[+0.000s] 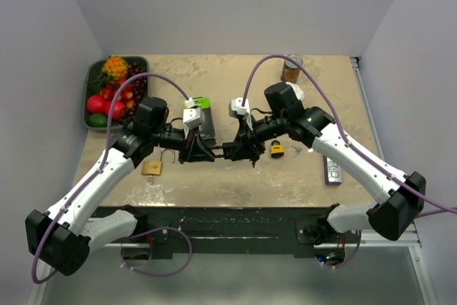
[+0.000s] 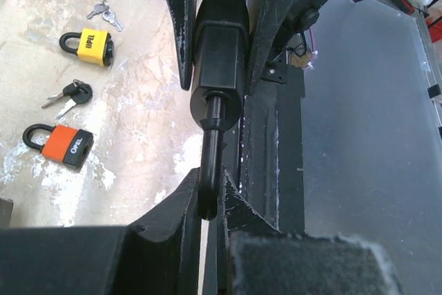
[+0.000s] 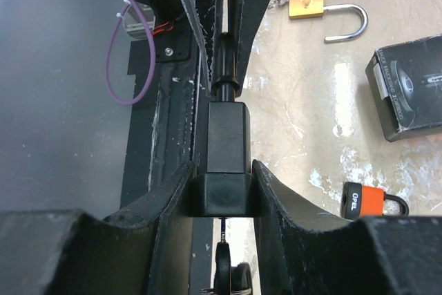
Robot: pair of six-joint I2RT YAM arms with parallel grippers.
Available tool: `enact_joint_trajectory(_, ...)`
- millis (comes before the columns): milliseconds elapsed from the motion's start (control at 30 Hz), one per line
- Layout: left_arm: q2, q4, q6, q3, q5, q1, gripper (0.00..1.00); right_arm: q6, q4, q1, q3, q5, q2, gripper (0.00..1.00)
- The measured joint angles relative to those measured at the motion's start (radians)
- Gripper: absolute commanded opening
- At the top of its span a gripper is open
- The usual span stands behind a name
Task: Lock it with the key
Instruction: Lock the lock.
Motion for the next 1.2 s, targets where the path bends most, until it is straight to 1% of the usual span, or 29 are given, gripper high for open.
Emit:
enact_joint_trajectory(333, -0.008, 0.116, -0.122, -0.057, 0.006, -0.016, 0.0, 0.063, 0.002, 0.004, 0.0, -0.014, 0.021, 0.0)
enact_joint_trajectory(433, -0.008, 0.157, -0.175, -0.074, 0.011, -0.026, 0.0, 0.078, 0.001, 0.004, 0.0, -0.013, 0.021, 0.0)
enact_joint_trajectory(567, -0.005, 0.258, -0.28, -0.117, 0.023, -0.033, 0.0, 0.096, -0.002, 0.006, 0.0, -0.003, 0.022, 0.0)
enact_joint_trajectory(733, 0.023, 0.315, -0.359, -0.126, 0.046, -0.037, 0.0, 0.138, 0.006, 0.008, -0.01, 0.004, 0.023, 0.0)
enact_joint_trajectory(1000, 0.053, 0.36, -0.434, -0.129, 0.06, -0.043, 0.0, 0.217, 0.084, 0.01, -0.083, -0.002, 0.018, 0.0)
enact_joint_trajectory(1200, 0.04, 0.346, -0.402, -0.129, 0.061, -0.048, 0.0, 0.183, 0.053, 0.025, -0.086, -0.006, 0.023, 0.0)
